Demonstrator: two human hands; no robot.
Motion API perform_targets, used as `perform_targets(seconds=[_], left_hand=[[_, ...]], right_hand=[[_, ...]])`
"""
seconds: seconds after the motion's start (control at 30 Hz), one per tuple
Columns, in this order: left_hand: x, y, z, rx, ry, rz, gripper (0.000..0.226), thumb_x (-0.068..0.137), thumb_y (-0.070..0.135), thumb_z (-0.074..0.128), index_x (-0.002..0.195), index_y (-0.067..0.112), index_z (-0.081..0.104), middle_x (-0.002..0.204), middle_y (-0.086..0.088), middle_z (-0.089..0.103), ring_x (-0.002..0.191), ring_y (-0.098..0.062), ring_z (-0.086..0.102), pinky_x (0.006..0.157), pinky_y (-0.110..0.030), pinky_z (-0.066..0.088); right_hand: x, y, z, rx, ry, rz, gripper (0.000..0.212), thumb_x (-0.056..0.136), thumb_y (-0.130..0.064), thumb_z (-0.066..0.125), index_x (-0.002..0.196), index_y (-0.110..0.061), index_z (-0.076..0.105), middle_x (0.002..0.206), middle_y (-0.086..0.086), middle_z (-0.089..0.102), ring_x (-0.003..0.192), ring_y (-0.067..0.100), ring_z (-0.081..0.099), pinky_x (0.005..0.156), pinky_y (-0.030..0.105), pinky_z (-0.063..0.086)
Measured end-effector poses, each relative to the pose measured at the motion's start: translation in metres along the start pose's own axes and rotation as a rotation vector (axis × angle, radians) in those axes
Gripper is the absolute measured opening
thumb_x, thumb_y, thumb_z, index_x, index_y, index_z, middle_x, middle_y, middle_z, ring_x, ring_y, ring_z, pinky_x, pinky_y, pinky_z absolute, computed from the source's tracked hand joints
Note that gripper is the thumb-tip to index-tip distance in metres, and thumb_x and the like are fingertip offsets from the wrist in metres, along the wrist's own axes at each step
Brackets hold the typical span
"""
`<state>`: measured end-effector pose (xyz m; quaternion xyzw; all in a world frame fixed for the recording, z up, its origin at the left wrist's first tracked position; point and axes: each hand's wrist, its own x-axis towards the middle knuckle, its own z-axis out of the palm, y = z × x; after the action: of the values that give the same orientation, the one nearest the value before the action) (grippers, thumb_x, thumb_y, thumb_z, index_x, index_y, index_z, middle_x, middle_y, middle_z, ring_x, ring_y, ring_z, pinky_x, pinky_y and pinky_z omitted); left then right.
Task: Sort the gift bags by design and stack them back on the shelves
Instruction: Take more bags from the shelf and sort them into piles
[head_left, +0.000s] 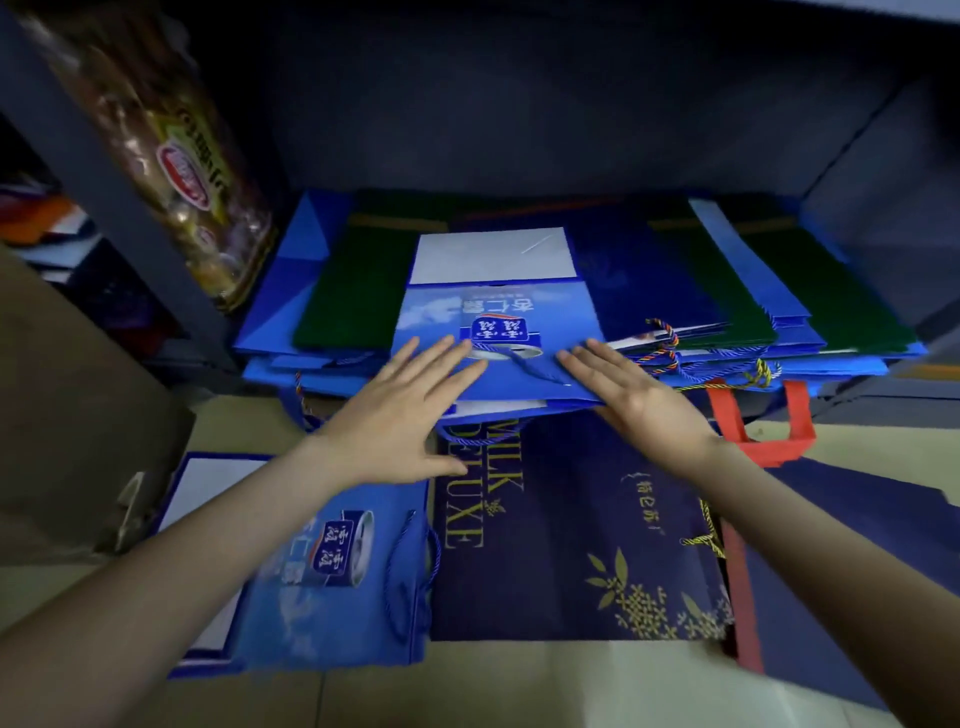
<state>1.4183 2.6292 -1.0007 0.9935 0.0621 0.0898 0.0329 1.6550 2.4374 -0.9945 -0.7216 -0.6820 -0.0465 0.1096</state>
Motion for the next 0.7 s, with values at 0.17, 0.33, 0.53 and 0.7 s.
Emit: perform_targets(seconds=[0.17,0.33,0.53,0.7], left_hand=[[-0.027,-0.019,0.021,0.234,-0.088,0.033,0.102,0.058,0.028,0.085,0.143,0.008,0.031,0.143,-0.018,0.045,0.133,-0.031,0.043,0.111,-0.045,0.022],[-0.018,-0.006,0.035,0.289,0.068,0.069,0.065,0.068,0.000,0.061,0.132,0.000,0.051,0.130,-0.023,0.056,0.118,-0.036,0.056,0.099,-0.049,0.043],[0.000,0.049,0.027,0.239,0.404,0.230,0.029,0.090,0.016,0.055,0.111,-0.002,0.063,0.096,-0.016,0.068,0.086,-0.029,0.065,0.085,-0.041,0.050],[-0.022,0.032,0.037,0.204,0.298,0.249,0.039,0.083,0.025,0.066,0.115,0.004,0.060,0.116,-0.012,0.065,0.104,-0.025,0.063,0.099,-0.037,0.038]], right_hand=[[-0.022,0.018,-0.006,0.168,-0.252,0.070,0.078,0.085,-0.009,0.066,0.148,-0.024,0.022,0.155,-0.002,0.022,0.147,0.011,0.006,0.119,0.030,0.009],[0.005,-0.029,-0.032,-0.045,-0.424,0.293,0.083,0.083,-0.062,0.031,0.150,-0.013,0.024,0.160,0.005,0.013,0.147,0.013,-0.001,0.115,0.031,-0.014],[0.027,-0.111,-0.041,-0.008,-0.458,0.413,0.091,0.082,-0.076,0.028,0.150,-0.017,0.017,0.158,0.010,0.015,0.147,0.028,0.006,0.118,0.049,0.000],[0.008,-0.104,-0.028,-0.026,-0.628,0.464,0.106,0.075,-0.082,0.040,0.148,-0.035,-0.020,0.160,0.005,-0.010,0.147,0.030,-0.007,0.115,0.058,0.002]])
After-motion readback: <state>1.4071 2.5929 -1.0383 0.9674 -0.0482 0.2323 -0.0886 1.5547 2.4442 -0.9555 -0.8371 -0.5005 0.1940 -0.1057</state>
